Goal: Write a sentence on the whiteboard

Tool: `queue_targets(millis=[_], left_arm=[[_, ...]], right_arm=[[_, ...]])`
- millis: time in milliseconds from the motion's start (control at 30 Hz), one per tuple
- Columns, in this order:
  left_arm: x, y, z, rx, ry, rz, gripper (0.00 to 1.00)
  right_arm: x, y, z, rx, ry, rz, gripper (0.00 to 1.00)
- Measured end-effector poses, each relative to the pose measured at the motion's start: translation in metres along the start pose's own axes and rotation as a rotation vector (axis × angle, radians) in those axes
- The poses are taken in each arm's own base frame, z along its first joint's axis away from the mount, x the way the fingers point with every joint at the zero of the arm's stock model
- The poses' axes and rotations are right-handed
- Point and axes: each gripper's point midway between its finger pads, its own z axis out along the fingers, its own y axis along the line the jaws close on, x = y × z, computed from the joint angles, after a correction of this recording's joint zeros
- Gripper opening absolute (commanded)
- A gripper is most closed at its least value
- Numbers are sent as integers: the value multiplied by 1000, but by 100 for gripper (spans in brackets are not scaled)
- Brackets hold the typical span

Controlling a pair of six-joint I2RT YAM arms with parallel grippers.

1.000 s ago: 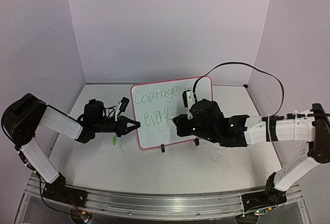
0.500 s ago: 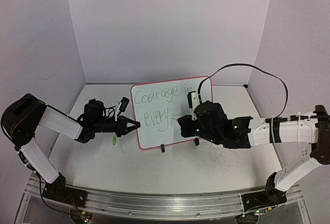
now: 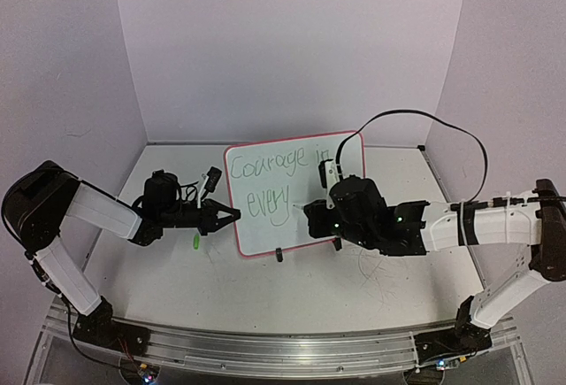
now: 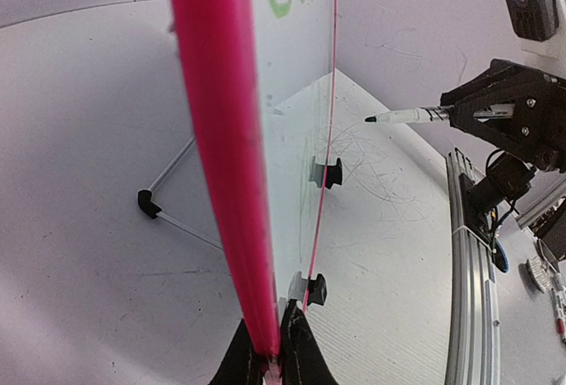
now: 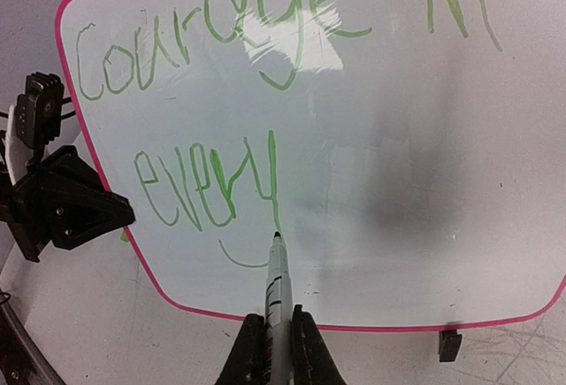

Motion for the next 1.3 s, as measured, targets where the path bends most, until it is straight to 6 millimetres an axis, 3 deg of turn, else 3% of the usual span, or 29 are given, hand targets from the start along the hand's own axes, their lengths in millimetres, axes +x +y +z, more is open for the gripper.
queue_targets(millis=[433, 867, 1300], left_arm=[[0, 0, 0, -1, 3, -3, 0], [0, 0, 0, -1, 5, -4, 0], [0, 0, 1, -1, 6, -4, 0]], right_arm=[[-5, -9, 0, 48, -30, -1, 0], [-15, -43, -6, 119, -58, 24, 0], [-28, -37, 2, 114, -78, 1, 0]])
